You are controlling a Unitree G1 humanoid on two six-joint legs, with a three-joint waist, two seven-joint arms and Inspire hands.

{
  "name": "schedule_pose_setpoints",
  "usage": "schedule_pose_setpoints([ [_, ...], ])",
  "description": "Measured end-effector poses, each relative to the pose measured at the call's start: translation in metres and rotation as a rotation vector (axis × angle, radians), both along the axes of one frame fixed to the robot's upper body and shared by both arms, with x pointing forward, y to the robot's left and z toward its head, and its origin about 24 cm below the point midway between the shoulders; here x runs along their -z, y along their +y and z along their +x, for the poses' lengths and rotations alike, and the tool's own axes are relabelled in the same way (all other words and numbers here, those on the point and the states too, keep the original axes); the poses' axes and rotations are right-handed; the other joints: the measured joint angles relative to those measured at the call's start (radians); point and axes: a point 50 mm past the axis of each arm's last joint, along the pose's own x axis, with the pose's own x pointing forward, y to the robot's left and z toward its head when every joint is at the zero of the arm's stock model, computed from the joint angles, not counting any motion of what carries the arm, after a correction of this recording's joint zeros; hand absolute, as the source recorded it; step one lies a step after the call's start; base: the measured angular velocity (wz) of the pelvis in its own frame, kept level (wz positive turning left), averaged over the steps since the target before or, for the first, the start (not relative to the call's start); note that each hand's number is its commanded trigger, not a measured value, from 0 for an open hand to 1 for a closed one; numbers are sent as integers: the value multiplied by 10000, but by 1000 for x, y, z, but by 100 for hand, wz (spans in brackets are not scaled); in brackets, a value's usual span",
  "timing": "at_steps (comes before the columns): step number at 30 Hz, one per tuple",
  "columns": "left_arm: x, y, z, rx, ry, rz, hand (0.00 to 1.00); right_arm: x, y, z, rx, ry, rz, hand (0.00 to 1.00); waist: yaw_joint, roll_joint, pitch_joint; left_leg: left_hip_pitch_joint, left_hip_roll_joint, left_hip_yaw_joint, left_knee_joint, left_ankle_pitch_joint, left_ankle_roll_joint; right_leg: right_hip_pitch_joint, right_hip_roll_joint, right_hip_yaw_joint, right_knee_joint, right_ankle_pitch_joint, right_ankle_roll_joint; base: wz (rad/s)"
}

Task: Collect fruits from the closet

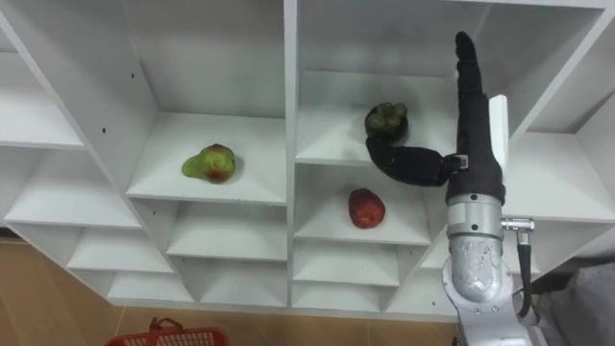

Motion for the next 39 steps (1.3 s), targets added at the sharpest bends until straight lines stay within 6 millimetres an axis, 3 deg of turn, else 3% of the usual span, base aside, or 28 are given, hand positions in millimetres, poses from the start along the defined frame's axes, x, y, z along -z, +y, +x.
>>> schedule_pose_setpoints([
  [10, 0, 0, -1, -35, 41, -6, 100, 6, 0, 1, -130, 465, -280, 0, -1, -1, 1, 10, 2, -110, 32, 4, 5, 64, -5, -85, 19, 1, -1, 2],
  [17, 0, 0, 1, -46, -2, -15, 100, 25, -3, 1, -200, 1509, -420, 0, 31, -23, 74, 10, -5, -137, 71, 3, 5, 111, -13, -97, 17, -1, -1, 0],
  [23, -1, 0, 4, -13, -101, 8, 100, 23, -3, 3, -198, 1450, -451, 0, 206, -60, 69, -8, -16, -136, 67, 4, 6, 110, -19, -104, 10, -11, 14, 1],
  [29, -2, 1, 4, 32, -59, 44, 100, 13, -2, 13, -211, 1148, -532, 0, 200, -88, 46, -55, -14, -199, 80, 5, 7, 129, -32, -236, 9, -16, 22, 6],
  [39, -2, 1, 4, 32, 22, 43, 100, 14, -10, 17, 21, 1325, -548, 0, 174, -70, 17, -97, -12, -296, 143, 6, 10, 164, -49, -361, 14, -16, 21, 3],
])
